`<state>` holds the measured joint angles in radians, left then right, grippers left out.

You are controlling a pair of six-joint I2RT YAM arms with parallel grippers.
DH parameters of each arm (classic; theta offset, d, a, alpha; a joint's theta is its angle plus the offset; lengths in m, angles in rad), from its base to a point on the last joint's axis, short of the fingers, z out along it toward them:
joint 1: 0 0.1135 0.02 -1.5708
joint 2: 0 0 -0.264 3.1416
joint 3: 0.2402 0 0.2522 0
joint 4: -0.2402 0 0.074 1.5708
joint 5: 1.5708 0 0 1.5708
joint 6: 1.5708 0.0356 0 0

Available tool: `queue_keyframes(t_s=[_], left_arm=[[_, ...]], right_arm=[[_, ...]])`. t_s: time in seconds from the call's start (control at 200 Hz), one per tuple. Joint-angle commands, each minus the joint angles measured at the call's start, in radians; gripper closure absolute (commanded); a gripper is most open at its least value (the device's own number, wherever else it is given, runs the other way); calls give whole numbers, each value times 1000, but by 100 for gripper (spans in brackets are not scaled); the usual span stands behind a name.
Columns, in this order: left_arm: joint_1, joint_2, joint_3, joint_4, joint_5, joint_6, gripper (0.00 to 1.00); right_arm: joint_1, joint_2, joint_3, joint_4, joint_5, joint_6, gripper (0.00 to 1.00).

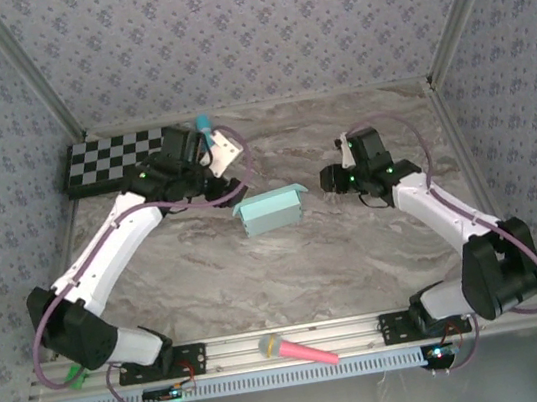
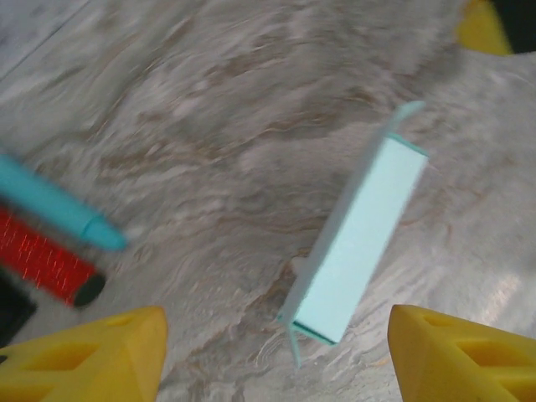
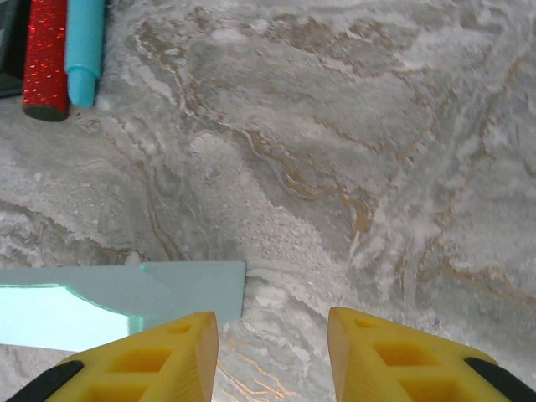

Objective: Fold the paper box

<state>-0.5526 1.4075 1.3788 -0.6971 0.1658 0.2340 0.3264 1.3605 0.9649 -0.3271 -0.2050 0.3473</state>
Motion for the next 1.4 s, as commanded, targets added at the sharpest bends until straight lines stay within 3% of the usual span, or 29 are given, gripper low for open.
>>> queue_keyframes(t_s=[0.0,0.215,0.54,1.109,1.394], left_arm=[[9,-50,-41,43,-152,-304,30],[37,-128,-202,103,-126,-617,30],[60,-165,-398,284,-8,-784,37],[62,-104,-443,374,67,-781,49],[61,-52,-434,372,125,-774,50]], right_arm=[[-16,42,84,-84,-94,-120,59],[-12,109,194,-146,-224,-173,59],[25,173,256,-171,-245,-194,59],[55,201,244,-179,-257,-194,60],[66,192,189,-151,-282,-172,60]])
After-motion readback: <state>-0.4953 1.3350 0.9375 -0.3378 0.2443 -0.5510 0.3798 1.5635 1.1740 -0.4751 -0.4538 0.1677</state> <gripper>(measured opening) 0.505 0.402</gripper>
